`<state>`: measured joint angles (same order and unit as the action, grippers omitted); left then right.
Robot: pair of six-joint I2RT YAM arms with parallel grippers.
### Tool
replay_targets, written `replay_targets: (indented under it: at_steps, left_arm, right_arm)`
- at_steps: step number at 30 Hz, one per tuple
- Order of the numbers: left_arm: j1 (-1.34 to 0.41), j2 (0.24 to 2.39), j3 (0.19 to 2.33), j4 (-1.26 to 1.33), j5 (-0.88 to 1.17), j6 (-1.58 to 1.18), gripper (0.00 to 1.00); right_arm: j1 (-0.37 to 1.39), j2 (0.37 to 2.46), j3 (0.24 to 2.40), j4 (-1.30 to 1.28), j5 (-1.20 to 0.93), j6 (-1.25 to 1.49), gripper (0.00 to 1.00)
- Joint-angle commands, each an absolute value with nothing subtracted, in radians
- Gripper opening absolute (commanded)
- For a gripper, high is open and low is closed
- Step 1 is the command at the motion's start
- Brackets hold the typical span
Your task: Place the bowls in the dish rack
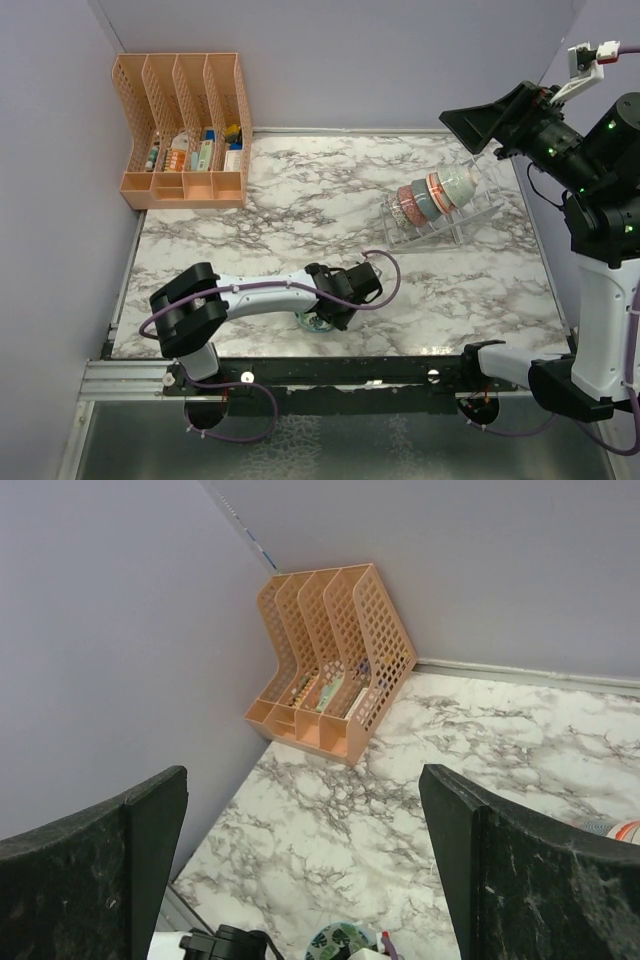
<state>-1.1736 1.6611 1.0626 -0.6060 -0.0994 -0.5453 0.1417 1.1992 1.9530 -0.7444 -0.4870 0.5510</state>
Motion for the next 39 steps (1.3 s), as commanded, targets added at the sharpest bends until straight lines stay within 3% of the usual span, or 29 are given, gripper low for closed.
replay_targets:
  at_steps: [1,3,4,11,16,22,30,32,33,39]
  left_arm:
    - [-1.177,1.69,1.037,-0.604,-0.136,-0.512,0.2]
    - [-1.177,1.689,1.057,-0.611,-0.138,-0.51,0.01]
    - [-1.177,1.687,1.077,-0.624,-0.141,-0.508,0.0]
    - [-1.169,1.664,1.459,-0.756,-0.142,-0.463,0.0]
    - [-1.084,1.667,1.717,-0.648,0.034,-0.505,0.0]
    - [-0.97,1.642,1.701,-0.387,0.213,-0.659,0.0]
    - [-0.96,1.654,1.675,-0.569,0.154,-0.623,0.0]
    - [-0.967,1.658,1.678,-0.671,0.085,-0.58,0.22]
    - [-0.975,1.652,1.657,-0.702,0.049,-0.558,0.27]
    - [-1.045,1.569,1.382,-0.704,-0.094,-0.528,0.38]
  right_arm:
    - [0.135,1.179,1.971,-0.765,-0.459,0.529,1.0]
    - [0.135,1.176,1.971,-0.767,-0.454,0.528,1.0]
    - [0.135,1.174,1.972,-0.769,-0.449,0.527,1.0]
    - [0.135,1.169,1.982,-0.756,-0.412,0.546,1.0]
    - [0.135,1.197,2.017,-0.69,-0.466,0.604,0.99]
    - [0.134,1.24,2.107,-0.649,-0.494,0.629,0.99]
    - [0.134,1.219,2.034,-0.647,-0.514,0.621,1.0]
    - [0.135,1.213,2.008,-0.652,-0.529,0.619,1.0]
    - [0.135,1.209,1.995,-0.656,-0.534,0.616,1.0]
    - [0.135,1.172,1.902,-0.683,-0.533,0.594,1.0]
